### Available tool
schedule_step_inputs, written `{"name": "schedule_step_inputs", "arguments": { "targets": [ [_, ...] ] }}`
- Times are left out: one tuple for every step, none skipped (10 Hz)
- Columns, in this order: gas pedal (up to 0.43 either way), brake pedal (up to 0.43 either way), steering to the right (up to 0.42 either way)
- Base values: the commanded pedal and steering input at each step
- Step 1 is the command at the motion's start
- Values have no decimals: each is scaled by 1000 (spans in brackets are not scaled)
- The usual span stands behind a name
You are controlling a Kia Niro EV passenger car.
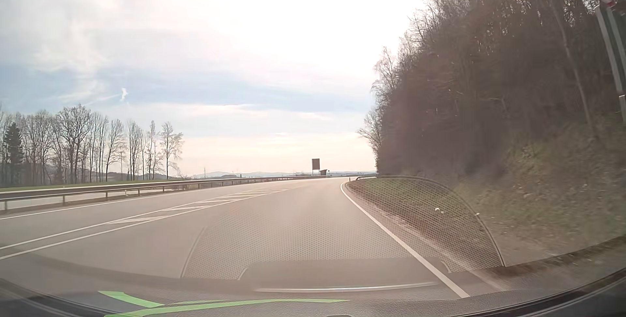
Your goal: Follow the waypoints while adhering to traffic rules and regulations
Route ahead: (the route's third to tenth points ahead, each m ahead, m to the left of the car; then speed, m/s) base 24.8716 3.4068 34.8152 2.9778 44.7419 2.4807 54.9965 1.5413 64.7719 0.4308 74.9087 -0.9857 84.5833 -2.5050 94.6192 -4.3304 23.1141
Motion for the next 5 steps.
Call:
{"name": "schedule_step_inputs", "arguments": {
  "targets": [
    [118,0,10],
    [118,0,10],
    [110,0,11],
    [110,0,11],
    [110,0,11]
  ]
}}
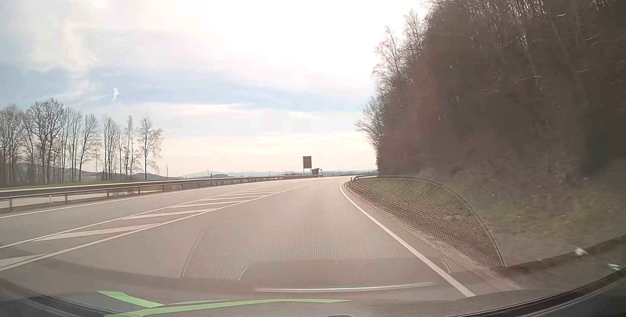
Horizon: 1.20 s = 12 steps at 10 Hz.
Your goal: Follow the waypoints while adhering to traffic rules and regulations
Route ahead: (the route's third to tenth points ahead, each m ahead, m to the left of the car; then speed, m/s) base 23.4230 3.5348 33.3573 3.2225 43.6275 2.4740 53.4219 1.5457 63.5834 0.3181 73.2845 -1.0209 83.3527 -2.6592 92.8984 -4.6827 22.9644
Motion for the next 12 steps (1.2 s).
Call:
{"name": "schedule_step_inputs", "arguments": {
  "targets": [
    [110,0,11],
    [110,0,11],
    [110,0,11],
    [110,0,11],
    [110,0,11],
    [110,0,11],
    [110,0,11],
    [118,0,11],
    [118,0,10],
    [118,0,10],
    [118,0,10],
    [130,0,10]
  ]
}}
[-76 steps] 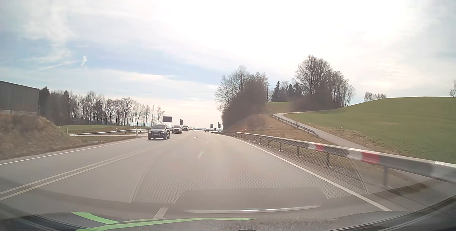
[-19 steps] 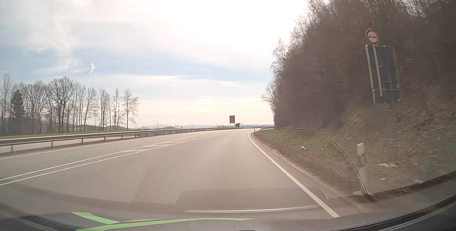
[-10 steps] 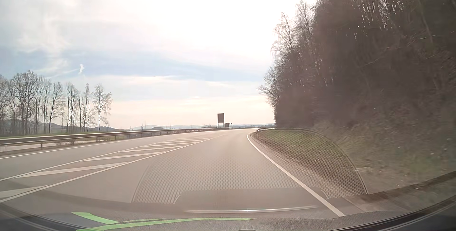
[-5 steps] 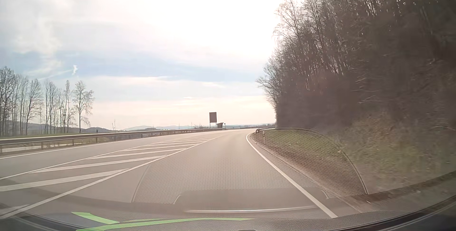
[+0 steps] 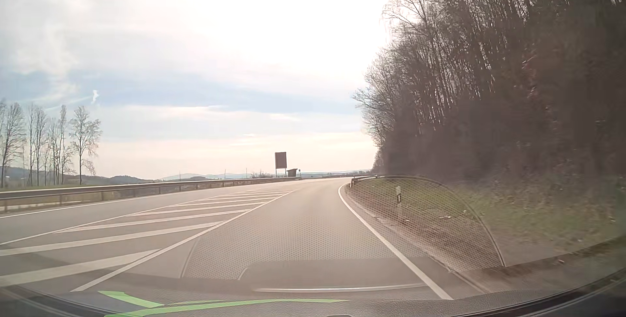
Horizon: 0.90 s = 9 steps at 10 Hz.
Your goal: Follow the waypoints while adhering to traffic rules and regulations
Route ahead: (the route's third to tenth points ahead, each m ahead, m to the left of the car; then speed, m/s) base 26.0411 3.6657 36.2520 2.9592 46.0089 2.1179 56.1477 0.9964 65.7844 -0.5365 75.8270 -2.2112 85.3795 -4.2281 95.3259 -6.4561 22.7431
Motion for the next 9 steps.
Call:
{"name": "schedule_step_inputs", "arguments": {
  "targets": [
    [130,0,10],
    [130,0,10],
    [130,0,9],
    [130,0,9],
    [130,0,9],
    [130,0,9],
    [130,0,9],
    [130,0,9],
    [138,0,9]
  ]
}}
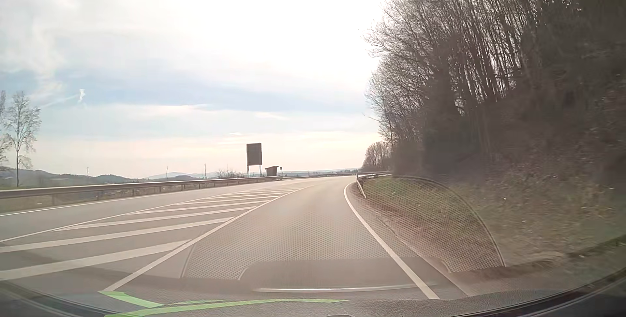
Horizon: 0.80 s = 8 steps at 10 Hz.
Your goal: Follow the waypoints while adhering to traffic rules and regulations
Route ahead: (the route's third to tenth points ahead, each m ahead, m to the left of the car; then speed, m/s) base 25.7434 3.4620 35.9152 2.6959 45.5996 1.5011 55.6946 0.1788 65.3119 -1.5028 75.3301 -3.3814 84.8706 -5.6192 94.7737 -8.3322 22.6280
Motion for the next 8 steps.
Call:
{"name": "schedule_step_inputs", "arguments": {
  "targets": [
    [138,0,9],
    [150,0,9],
    [150,0,9],
    [150,0,9],
    [150,0,11],
    [150,0,12],
    [150,0,12],
    [150,0,13]
  ]
}}
